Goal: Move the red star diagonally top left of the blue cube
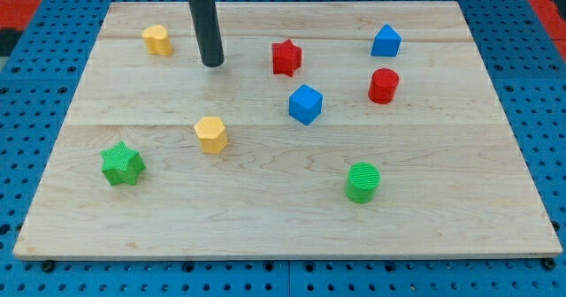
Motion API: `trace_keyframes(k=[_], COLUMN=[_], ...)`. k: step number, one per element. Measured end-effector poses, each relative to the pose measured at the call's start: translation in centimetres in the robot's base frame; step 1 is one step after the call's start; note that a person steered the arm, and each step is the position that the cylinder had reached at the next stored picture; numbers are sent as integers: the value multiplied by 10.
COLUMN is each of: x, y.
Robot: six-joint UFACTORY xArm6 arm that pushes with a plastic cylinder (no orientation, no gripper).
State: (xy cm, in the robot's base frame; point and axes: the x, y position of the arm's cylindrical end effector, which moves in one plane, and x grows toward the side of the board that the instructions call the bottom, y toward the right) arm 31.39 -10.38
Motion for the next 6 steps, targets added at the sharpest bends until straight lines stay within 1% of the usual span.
trace_keyframes(k=[1, 2, 3, 4, 5, 6], x=[-37, -48, -47, -33, -8, -6], y=[9, 63, 133, 173, 162, 93])
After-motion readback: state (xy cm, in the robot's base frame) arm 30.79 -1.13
